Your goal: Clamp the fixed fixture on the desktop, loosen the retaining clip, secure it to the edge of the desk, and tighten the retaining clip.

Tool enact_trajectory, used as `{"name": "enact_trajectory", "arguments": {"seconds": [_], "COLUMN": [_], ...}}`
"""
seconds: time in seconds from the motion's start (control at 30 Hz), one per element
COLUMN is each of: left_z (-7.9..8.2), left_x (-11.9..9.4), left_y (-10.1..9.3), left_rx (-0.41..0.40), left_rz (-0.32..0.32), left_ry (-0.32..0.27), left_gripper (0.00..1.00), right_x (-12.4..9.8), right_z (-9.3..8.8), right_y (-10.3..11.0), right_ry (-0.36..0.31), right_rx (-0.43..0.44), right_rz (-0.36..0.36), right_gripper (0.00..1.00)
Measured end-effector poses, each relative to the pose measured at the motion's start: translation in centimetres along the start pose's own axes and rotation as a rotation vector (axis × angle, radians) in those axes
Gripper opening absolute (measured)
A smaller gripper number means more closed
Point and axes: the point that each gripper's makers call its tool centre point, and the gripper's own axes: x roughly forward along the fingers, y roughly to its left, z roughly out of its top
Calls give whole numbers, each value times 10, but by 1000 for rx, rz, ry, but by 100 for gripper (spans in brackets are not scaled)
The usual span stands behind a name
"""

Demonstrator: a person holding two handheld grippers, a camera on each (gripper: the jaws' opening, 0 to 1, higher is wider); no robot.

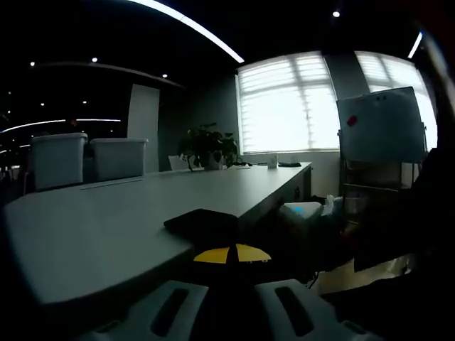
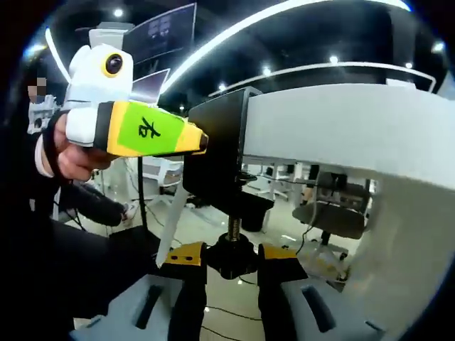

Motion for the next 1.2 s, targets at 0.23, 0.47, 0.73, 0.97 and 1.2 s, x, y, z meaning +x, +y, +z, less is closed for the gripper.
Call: {"name": "enact_trajectory", "arguments": {"seconds": [0.23, 0.47, 0.73, 0.97, 1.2], "left_z": [-1, -4, -5, -6, -6], "left_x": [0, 1, 0, 1, 1], "left_y": [-4, -2, 2, 3, 0], "left_rx": [14, 23, 64, 26, 13], "left_rz": [-16, -9, 16, 12, -6], "left_ry": [31, 46, 4, -41, -61], "left_gripper": [1, 1, 1, 1, 1], "right_x": [5, 4, -13, -10, -4], "right_z": [1, 0, -8, -25, -11], "right_y": [2, -3, -14, -11, -22], "right_ry": [11, -29, -62, -2, -25], "right_rx": [-33, 16, 127, 112, 67], "right_rz": [74, -45, -400, -679, -780], "right_gripper": [25, 26, 46, 47, 46]}}
